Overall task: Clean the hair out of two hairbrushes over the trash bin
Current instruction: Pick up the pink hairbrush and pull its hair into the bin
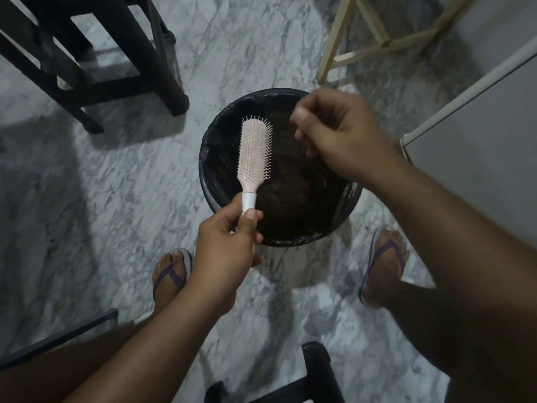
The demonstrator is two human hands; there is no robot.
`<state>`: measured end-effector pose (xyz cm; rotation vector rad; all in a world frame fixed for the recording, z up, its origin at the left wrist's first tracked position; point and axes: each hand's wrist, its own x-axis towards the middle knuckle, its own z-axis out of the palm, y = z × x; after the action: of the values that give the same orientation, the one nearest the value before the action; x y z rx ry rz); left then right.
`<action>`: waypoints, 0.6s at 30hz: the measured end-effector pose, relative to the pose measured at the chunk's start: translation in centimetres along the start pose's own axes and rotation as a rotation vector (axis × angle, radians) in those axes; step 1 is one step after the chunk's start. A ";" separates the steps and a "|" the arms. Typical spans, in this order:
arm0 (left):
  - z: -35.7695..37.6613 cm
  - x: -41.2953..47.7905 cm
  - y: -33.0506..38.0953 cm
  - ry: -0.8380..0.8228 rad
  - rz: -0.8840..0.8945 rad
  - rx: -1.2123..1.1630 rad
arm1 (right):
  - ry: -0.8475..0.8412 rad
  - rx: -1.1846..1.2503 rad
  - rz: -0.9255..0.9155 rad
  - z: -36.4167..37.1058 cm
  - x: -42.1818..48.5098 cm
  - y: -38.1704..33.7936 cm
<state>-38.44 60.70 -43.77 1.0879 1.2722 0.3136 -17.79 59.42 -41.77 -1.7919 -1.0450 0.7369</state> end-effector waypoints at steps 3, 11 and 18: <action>0.1 0.0 -0.1 -0.014 -0.024 0.009 | 0.073 0.027 -0.274 -0.5 -0.3 -1.8; 0.3 -0.1 0.3 -0.005 -0.040 -0.039 | 0.336 -0.066 -0.369 -0.9 -0.1 -1.7; 0.2 -0.1 0.9 -0.023 -0.027 -0.103 | -0.321 -0.670 0.341 -1.5 -0.9 0.6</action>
<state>-37.98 60.95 -42.99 0.9830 1.2359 0.3415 -16.77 57.85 -41.59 -2.5287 -1.3162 0.9794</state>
